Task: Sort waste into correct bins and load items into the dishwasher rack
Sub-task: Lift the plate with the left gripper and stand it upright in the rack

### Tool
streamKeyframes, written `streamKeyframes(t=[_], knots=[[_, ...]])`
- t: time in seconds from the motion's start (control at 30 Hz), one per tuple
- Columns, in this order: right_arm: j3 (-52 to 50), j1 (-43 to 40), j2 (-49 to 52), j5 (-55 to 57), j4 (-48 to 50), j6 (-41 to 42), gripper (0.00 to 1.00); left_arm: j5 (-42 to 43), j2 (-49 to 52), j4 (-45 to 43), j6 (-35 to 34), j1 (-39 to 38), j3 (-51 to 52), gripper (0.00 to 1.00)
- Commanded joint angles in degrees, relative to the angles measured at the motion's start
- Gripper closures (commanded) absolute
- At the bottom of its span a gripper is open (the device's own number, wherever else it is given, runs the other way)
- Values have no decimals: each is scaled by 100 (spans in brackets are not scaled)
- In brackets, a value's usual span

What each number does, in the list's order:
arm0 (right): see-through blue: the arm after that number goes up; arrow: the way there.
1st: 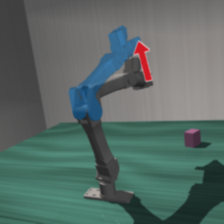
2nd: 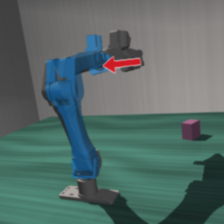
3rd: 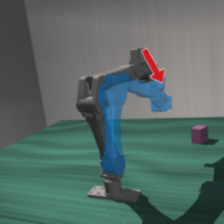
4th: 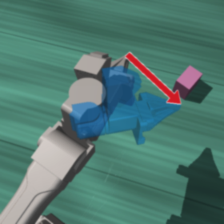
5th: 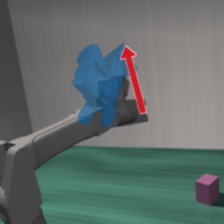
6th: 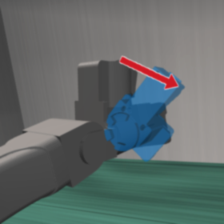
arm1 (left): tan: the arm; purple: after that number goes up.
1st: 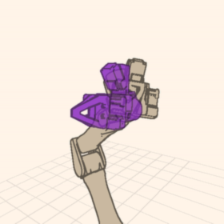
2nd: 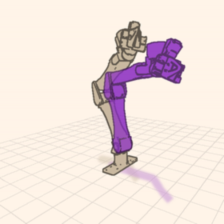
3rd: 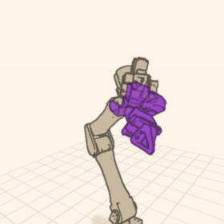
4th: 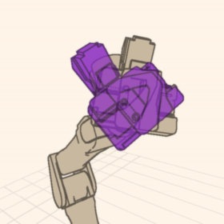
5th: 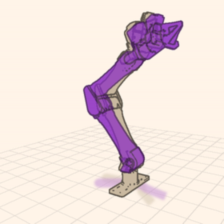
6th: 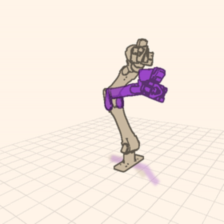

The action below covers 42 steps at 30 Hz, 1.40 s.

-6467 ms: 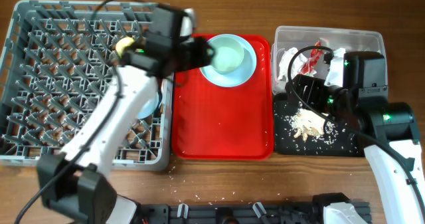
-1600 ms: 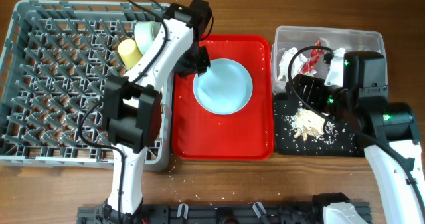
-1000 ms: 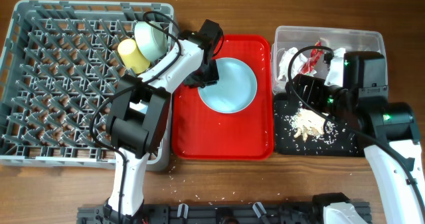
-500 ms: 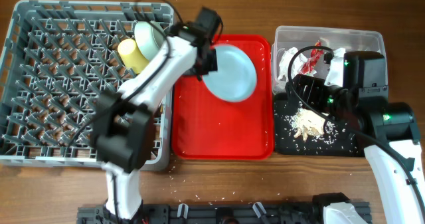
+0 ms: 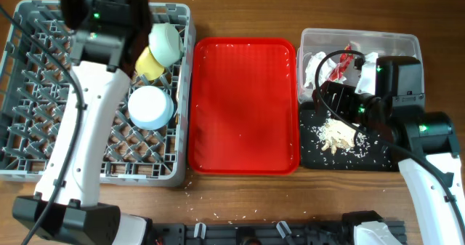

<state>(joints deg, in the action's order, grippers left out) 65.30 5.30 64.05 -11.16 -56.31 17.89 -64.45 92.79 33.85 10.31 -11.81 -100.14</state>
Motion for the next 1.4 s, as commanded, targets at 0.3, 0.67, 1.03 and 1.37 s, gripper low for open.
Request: streamKeyframes(t=[0.3,0.67,1.03,1.37], knots=[[26,-13,-61,-57,13,17,0,315,1722,-535,1497,809,-26,96],[26,-13,-63,-59,13,17,0,612,2389,-450,852,791,-22,69],[26,-13,-61,-59,13,15,0,2164,1021,391,-962,564,-44,0],[26,-13,-63,-59,13,17,0,7552,273,1530,-2516,673,-37,0]])
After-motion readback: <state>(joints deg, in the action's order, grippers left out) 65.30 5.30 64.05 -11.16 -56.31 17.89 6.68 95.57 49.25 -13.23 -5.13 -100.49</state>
